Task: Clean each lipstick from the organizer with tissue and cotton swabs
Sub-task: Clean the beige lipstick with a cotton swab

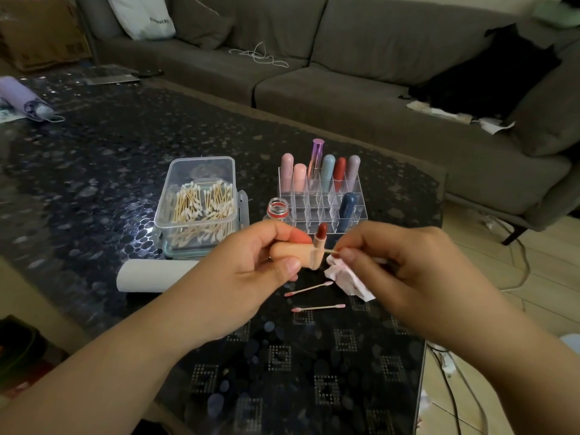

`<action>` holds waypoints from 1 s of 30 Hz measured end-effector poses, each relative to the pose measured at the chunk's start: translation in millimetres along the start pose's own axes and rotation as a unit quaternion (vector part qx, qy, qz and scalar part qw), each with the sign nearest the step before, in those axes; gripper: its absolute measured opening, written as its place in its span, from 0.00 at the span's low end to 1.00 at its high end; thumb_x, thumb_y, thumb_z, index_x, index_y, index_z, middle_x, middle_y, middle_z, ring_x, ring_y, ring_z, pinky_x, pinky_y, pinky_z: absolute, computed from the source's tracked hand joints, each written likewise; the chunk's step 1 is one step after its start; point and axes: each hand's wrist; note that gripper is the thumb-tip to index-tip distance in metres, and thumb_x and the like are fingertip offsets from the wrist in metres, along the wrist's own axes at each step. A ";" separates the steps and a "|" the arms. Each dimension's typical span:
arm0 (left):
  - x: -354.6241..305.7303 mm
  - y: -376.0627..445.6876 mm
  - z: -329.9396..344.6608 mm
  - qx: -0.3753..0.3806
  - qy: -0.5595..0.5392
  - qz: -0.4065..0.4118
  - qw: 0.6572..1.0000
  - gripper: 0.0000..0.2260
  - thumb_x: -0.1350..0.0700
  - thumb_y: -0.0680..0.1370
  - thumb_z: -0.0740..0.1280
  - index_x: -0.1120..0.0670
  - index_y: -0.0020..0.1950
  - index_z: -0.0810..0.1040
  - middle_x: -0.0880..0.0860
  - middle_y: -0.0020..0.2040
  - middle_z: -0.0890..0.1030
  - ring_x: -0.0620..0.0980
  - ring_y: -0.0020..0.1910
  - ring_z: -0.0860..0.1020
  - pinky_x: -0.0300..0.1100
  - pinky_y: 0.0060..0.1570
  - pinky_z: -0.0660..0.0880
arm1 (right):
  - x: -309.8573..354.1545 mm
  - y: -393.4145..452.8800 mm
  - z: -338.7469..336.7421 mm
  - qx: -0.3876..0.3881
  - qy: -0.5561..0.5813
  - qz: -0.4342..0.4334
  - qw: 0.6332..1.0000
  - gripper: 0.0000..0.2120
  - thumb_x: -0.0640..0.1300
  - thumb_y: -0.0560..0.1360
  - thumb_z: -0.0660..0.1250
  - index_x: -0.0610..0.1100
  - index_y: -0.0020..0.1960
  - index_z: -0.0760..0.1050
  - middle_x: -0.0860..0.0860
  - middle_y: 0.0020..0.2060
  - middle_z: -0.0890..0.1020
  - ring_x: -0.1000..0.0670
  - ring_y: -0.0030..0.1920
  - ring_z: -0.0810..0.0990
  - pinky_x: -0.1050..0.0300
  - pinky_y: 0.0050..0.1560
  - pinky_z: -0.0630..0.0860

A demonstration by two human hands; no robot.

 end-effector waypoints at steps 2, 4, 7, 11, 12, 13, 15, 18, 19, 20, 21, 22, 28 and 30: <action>1.6 0.6 -0.7 -0.001 0.008 0.002 1.000 0.11 0.63 0.78 0.64 0.46 0.53 0.77 0.42 0.47 0.82 0.42 0.45 0.81 0.35 0.49 0.76 | -1.8 0.8 -0.2 -0.002 -0.010 0.003 1.000 0.05 0.48 0.75 0.63 0.52 0.44 0.77 0.61 0.27 0.73 0.62 0.30 0.73 0.74 0.30 0.65; 2.3 0.8 -1.1 -0.003 0.008 0.004 1.000 0.10 0.61 0.78 0.64 0.46 0.53 0.77 0.43 0.47 0.82 0.42 0.46 0.81 0.36 0.50 0.76 | -1.2 0.8 -0.1 0.019 -0.002 -0.005 1.000 0.05 0.48 0.75 0.63 0.52 0.43 0.77 0.60 0.27 0.75 0.61 0.30 0.74 0.74 0.30 0.65; 0.9 0.0 -0.6 0.001 0.008 0.000 1.000 0.12 0.63 0.77 0.64 0.47 0.52 0.77 0.41 0.45 0.82 0.41 0.44 0.81 0.33 0.49 0.75 | 0.2 0.5 -0.5 0.006 0.028 0.001 1.000 0.05 0.49 0.76 0.64 0.53 0.43 0.77 0.59 0.27 0.75 0.60 0.29 0.74 0.74 0.29 0.65; 0.0 0.2 -3.6 -0.011 0.023 -0.008 1.000 0.11 0.62 0.77 0.64 0.45 0.52 0.76 0.42 0.47 0.82 0.41 0.46 0.81 0.33 0.49 0.76 | -2.3 3.8 2.3 0.020 0.057 0.061 0.996 0.08 0.45 0.77 0.63 0.56 0.42 0.73 0.63 0.29 0.76 0.61 0.31 0.75 0.73 0.31 0.67; 1.6 1.0 -5.1 -0.023 0.029 -0.015 0.999 0.12 0.62 0.77 0.65 0.44 0.51 0.76 0.42 0.47 0.82 0.40 0.47 0.80 0.33 0.48 0.75 | -4.6 4.9 4.4 0.039 0.070 0.089 0.993 0.08 0.45 0.77 0.62 0.56 0.42 0.72 0.63 0.30 0.77 0.61 0.31 0.76 0.72 0.31 0.68; 4.4 2.3 -6.6 -0.040 0.039 -0.023 0.998 0.12 0.61 0.77 0.65 0.43 0.50 0.76 0.43 0.47 0.82 0.39 0.47 0.80 0.31 0.46 0.75 | -7.8 5.8 7.1 0.054 0.080 0.120 0.988 0.07 0.45 0.78 0.62 0.55 0.42 0.72 0.62 0.31 0.79 0.60 0.32 0.76 0.70 0.32 0.70; 11.0 5.4 -9.5 -0.078 0.063 -0.038 0.994 0.12 0.60 0.77 0.65 0.41 0.49 0.74 0.42 0.48 0.81 0.39 0.47 0.79 0.30 0.42 0.71 | -16.0 6.0 16.2 0.074 0.079 0.173 0.979 0.06 0.46 0.79 0.61 0.54 0.44 0.72 0.57 0.32 0.81 0.60 0.34 0.78 0.70 0.35 0.72; 21.0 9.2 -14.2 -0.118 0.107 -0.060 0.985 0.13 0.58 0.77 0.66 0.38 0.47 0.74 0.42 0.49 0.80 0.40 0.49 0.78 0.38 0.47 0.72 | -24.6 7.0 40.4 0.074 0.035 0.195 0.977 0.04 0.46 0.78 0.64 0.53 0.46 0.76 0.57 0.40 0.80 0.60 0.42 0.77 0.71 0.42 0.71; 23.8 9.7 -15.5 -0.126 0.115 -0.065 0.983 0.13 0.58 0.77 0.66 0.38 0.46 0.75 0.42 0.49 0.81 0.41 0.49 0.78 0.39 0.48 0.73 | -26.2 7.8 49.5 0.066 0.016 0.190 0.979 0.03 0.46 0.77 0.65 0.52 0.48 0.78 0.57 0.43 0.78 0.59 0.44 0.75 0.71 0.44 0.69; 25.9 10.0 -16.3 -0.130 0.118 -0.069 0.982 0.12 0.58 0.77 0.66 0.38 0.46 0.75 0.42 0.48 0.81 0.41 0.49 0.78 0.40 0.49 0.74 | -27.1 8.9 57.4 0.059 -0.001 0.182 0.982 0.04 0.45 0.77 0.66 0.51 0.49 0.79 0.57 0.44 0.77 0.58 0.45 0.74 0.71 0.46 0.68; 27.9 10.1 -16.7 -0.132 0.120 -0.071 0.981 0.12 0.58 0.76 0.67 0.39 0.46 0.76 0.43 0.48 0.81 0.42 0.49 0.78 0.41 0.49 0.74 | -28.0 10.1 64.4 0.057 -0.017 0.173 0.983 0.05 0.45 0.76 0.67 0.50 0.50 0.80 0.56 0.44 0.76 0.57 0.47 0.73 0.70 0.48 0.67; 28.8 9.9 -17.0 -0.133 0.122 -0.070 0.981 0.12 0.58 0.76 0.67 0.39 0.45 0.76 0.43 0.47 0.81 0.42 0.48 0.79 0.42 0.49 0.75 | -28.3 11.1 70.0 0.059 -0.033 0.163 0.984 0.06 0.46 0.76 0.67 0.50 0.51 0.80 0.56 0.45 0.77 0.56 0.49 0.73 0.67 0.51 0.67; 33.2 10.2 -18.9 -0.138 0.146 -0.060 0.978 0.13 0.58 0.75 0.69 0.37 0.44 0.77 0.41 0.44 0.81 0.39 0.45 0.78 0.38 0.45 0.73 | -23.4 12.1 91.4 0.084 -0.074 0.104 0.988 0.07 0.47 0.77 0.65 0.50 0.51 0.81 0.55 0.44 0.79 0.54 0.48 0.71 0.64 0.45 0.63; 34.7 10.7 -18.8 -0.139 0.148 -0.066 0.977 0.12 0.57 0.75 0.69 0.38 0.46 0.77 0.41 0.44 0.81 0.38 0.45 0.78 0.38 0.46 0.73 | -23.1 13.3 93.5 0.093 -0.084 0.093 0.988 0.08 0.48 0.77 0.65 0.50 0.52 0.81 0.53 0.45 0.80 0.53 0.49 0.72 0.61 0.47 0.62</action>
Point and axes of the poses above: each hand's wrist, its own y-axis towards the middle knuckle, its own z-axis out of the palm, x = y × z
